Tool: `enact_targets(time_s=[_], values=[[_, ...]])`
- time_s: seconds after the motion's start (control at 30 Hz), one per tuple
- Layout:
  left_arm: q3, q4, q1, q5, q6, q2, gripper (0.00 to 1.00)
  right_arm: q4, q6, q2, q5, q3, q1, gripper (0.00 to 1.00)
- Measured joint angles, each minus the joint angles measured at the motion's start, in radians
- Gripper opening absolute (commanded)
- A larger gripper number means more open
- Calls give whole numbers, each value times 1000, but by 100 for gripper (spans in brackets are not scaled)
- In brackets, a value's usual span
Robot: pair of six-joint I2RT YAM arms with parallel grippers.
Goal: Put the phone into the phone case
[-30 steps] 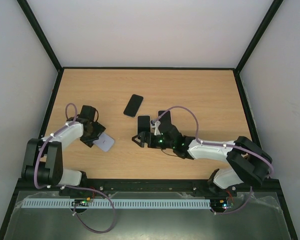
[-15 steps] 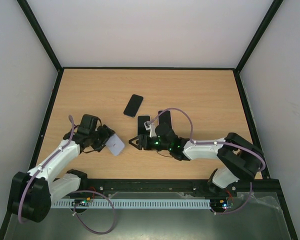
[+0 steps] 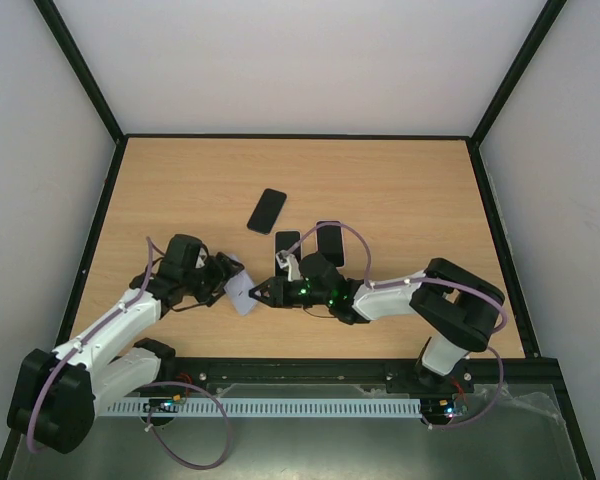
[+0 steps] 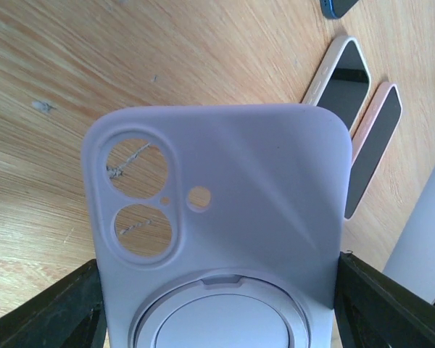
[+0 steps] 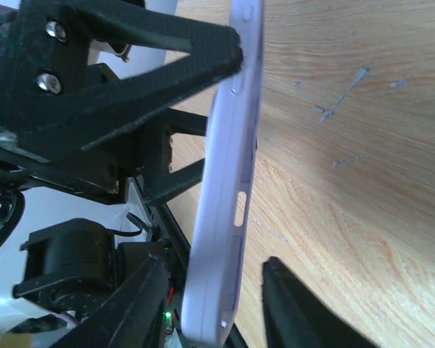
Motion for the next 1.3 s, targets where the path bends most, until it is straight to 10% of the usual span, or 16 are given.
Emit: enact_targets(time_s=[0.27,0.47,1.3], values=[[-35,52,-19,32,-10,-2,82,33,31,18,-4,-1,-1,7],[-34,43,-26,32,-11,-58,99,-8,5,-18,20,-7,0,6],[94,-270,86,-283,124,-59,99,-701,-288,-142,476,156,132,14]])
